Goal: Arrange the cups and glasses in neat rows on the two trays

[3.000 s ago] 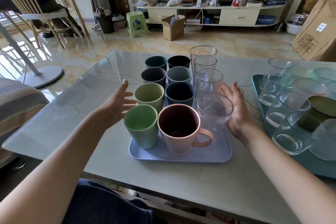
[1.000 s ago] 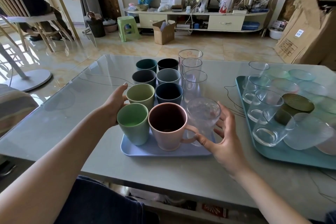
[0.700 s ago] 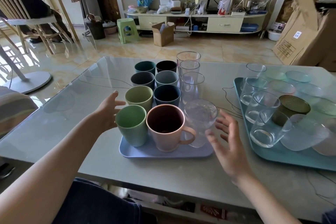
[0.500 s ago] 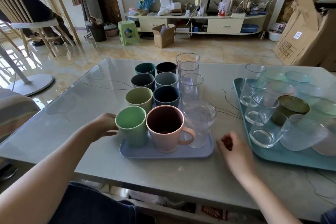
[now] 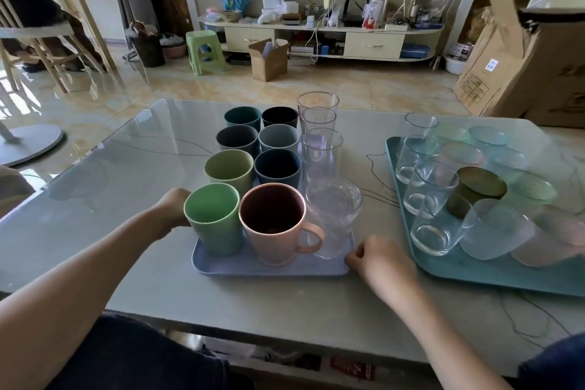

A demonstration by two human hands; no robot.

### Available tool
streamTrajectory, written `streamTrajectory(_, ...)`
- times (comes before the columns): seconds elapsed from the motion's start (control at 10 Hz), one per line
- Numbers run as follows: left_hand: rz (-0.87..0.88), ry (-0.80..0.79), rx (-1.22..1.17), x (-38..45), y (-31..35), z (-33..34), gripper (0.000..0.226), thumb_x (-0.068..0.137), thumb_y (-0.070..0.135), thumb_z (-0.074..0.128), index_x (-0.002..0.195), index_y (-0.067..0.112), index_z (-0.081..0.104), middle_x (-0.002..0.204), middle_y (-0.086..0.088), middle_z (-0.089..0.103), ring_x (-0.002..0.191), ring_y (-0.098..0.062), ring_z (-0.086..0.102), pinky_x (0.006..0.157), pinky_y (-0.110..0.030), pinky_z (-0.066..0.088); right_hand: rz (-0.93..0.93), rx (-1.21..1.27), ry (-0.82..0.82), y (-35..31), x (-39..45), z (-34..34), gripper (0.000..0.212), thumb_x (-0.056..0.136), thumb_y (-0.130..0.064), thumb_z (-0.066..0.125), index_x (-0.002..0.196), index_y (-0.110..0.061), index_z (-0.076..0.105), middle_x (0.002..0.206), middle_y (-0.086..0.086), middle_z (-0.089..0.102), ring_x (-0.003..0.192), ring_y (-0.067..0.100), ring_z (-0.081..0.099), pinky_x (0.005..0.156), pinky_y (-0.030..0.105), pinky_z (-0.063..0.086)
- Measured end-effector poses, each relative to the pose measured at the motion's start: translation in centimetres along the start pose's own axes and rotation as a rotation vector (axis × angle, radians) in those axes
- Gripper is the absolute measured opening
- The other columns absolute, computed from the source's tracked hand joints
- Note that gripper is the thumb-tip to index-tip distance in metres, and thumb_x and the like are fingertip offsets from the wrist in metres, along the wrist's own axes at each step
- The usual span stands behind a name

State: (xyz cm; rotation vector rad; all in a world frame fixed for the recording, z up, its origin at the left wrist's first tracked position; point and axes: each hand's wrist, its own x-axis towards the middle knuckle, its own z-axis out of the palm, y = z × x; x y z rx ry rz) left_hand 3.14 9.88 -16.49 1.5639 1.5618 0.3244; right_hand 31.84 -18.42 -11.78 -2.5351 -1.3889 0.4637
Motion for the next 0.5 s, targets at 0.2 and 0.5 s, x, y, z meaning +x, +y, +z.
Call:
streamTrajectory(0.2,0.032,-0.039,-0.043,-7.4,7.4,3.4,0.035,0.089,-0.011,0.048,0.062,0.011,0.049,0.065,-0.003,0.049,0.056,-0.013,0.049,0.035,-0.008,0.042,0.082,0.028,0.035,2.8,-0.1,-0.4,0.027,0.084,-0.036,0.055,0.082,-0.011,0.063,0.083,0.014,0.061,0.086,0.034,0.063,0.063,0.029,0.040)
streamTrajectory(0.5,0.014,-0.029,0.271,-8.4,11.7,1.4,0.018,0.087,-0.001,0.047,0.087,0.003,0.064,0.075,-0.007,0.064,0.067,-0.022,0.062,0.061,-0.031,0.050,0.048,0.272,-0.021,4.5,-0.5,-2.9,0.046,0.093,-0.039,0.050,0.055,-0.013,0.054,0.049,0.000,0.051,0.047,0.020,0.050,0.048,0.025,0.038)
